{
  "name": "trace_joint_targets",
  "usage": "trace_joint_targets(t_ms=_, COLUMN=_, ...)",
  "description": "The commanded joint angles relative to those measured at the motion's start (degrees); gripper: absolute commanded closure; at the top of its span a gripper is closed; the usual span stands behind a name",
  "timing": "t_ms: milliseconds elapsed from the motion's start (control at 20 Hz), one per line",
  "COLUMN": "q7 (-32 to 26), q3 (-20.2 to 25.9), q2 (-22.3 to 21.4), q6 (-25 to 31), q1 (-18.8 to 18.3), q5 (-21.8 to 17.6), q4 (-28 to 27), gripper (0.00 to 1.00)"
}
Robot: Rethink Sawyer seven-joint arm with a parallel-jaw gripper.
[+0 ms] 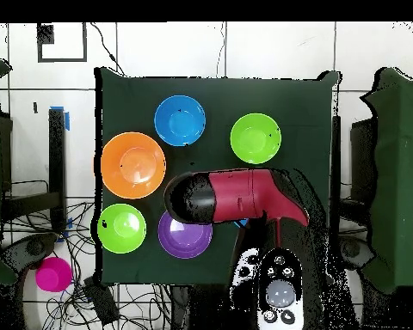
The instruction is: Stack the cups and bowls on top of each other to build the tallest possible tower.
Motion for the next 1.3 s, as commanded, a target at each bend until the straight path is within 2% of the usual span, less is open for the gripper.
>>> trace_joint_targets(t_ms=50, q7=4.84, q3=1.59, q2=4.47, q6=-3.74, q1=1.37, q5=-0.66, q4=0.42, gripper=1.0)
trace_joint_targets(t_ms=700, q7=7.56, q3=-0.21, q2=7.84, q6=-6.77, q1=4.18, q5=1.13, q4=-0.59, gripper=1.0)
trace_joint_targets(t_ms=1300, q7=7.21, q3=-1.76, q2=8.03, q6=-7.17, q1=5.61, q5=1.78, q4=-0.94, gripper=1.0)
